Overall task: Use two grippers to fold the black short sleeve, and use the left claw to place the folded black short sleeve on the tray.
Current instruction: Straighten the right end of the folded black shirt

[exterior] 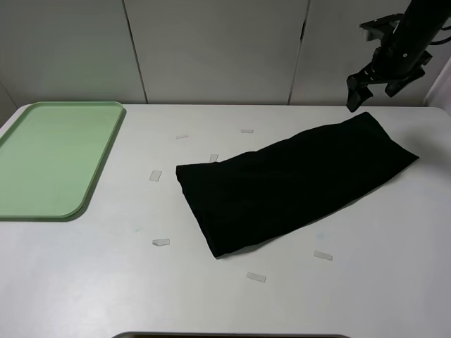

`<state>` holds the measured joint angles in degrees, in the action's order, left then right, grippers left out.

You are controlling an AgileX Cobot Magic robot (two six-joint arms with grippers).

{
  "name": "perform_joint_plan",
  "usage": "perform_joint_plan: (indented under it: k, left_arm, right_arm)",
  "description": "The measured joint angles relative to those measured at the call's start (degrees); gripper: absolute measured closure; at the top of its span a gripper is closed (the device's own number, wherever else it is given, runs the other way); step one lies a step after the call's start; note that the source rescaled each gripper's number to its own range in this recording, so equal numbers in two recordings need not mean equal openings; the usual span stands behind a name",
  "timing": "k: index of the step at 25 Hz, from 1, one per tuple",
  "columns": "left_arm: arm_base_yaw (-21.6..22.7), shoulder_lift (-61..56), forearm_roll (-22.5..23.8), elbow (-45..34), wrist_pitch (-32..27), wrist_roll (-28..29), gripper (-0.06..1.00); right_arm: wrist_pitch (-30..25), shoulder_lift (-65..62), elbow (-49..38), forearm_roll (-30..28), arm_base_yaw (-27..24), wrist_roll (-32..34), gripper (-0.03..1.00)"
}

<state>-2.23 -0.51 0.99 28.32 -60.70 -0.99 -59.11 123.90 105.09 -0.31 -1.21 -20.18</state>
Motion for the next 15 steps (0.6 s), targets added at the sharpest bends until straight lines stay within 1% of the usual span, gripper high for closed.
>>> perform_joint_plan:
  k: [4, 10, 15]
  left_arm:
    - [0.0, 0.0, 0.0, 0.0, 0.0, 0.0, -0.06]
    - [0.0, 0.0, 0.0, 0.0, 0.0, 0.0, -0.06]
    - [0.0, 0.0, 0.0, 0.0, 0.0, 0.0, -0.06]
  right_arm:
    - [1.5, 3.0, 1.6, 0.8, -3.5, -0.2, -0.03]
    - [3.9, 6.1, 1.8, 4.1, -8.5, -3.5, -0.03]
    - [8.0, 7.7, 1.8, 4.8, -10.7, -4.2, -0.03]
